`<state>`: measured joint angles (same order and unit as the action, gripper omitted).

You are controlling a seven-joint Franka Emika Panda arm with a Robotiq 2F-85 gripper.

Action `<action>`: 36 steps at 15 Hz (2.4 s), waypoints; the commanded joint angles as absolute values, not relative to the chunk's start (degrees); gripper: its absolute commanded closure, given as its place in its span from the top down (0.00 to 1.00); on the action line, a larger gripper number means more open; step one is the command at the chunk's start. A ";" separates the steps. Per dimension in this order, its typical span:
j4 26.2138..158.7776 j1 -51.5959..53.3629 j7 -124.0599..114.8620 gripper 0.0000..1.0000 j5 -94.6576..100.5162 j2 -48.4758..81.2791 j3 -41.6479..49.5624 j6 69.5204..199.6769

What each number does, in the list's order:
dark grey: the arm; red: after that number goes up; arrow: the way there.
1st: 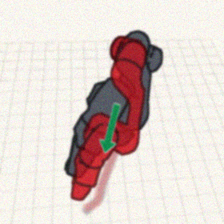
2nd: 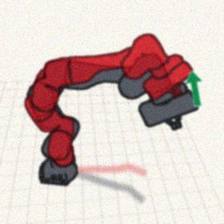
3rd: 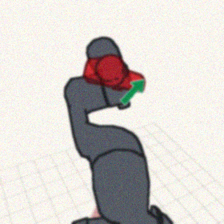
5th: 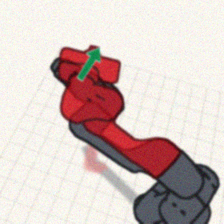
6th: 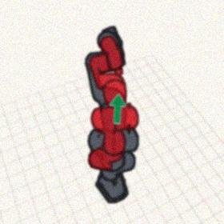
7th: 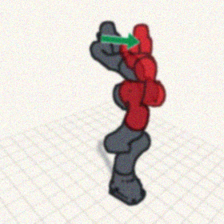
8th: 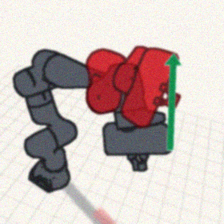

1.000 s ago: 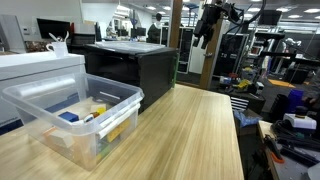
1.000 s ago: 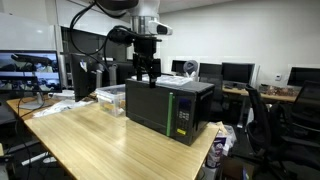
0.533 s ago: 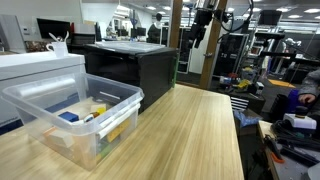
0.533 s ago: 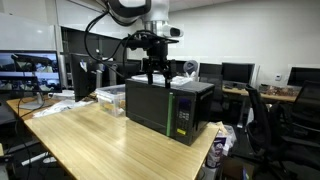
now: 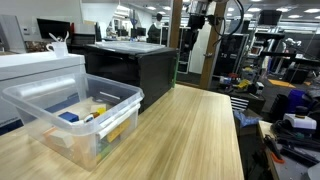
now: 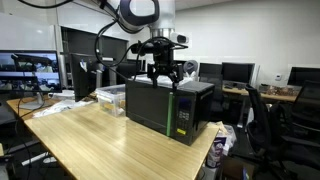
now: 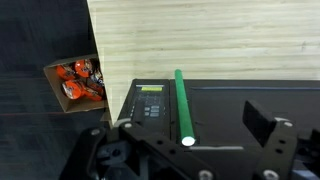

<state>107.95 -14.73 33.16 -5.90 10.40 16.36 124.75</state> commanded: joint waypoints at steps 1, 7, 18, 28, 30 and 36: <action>105.03 -16.93 35.61 1.00 -6.00 13.28 14.20 124.83; 103.53 -16.74 34.43 1.00 -5.73 15.46 11.46 127.69; 102.99 -19.19 33.90 0.75 -9.15 17.16 10.06 128.56; 102.92 -19.33 33.46 0.02 -8.83 17.13 10.15 129.40; 102.85 -19.49 33.36 0.03 -8.89 17.17 10.10 129.51; 103.68 -19.66 33.20 0.04 -8.49 16.93 10.38 129.19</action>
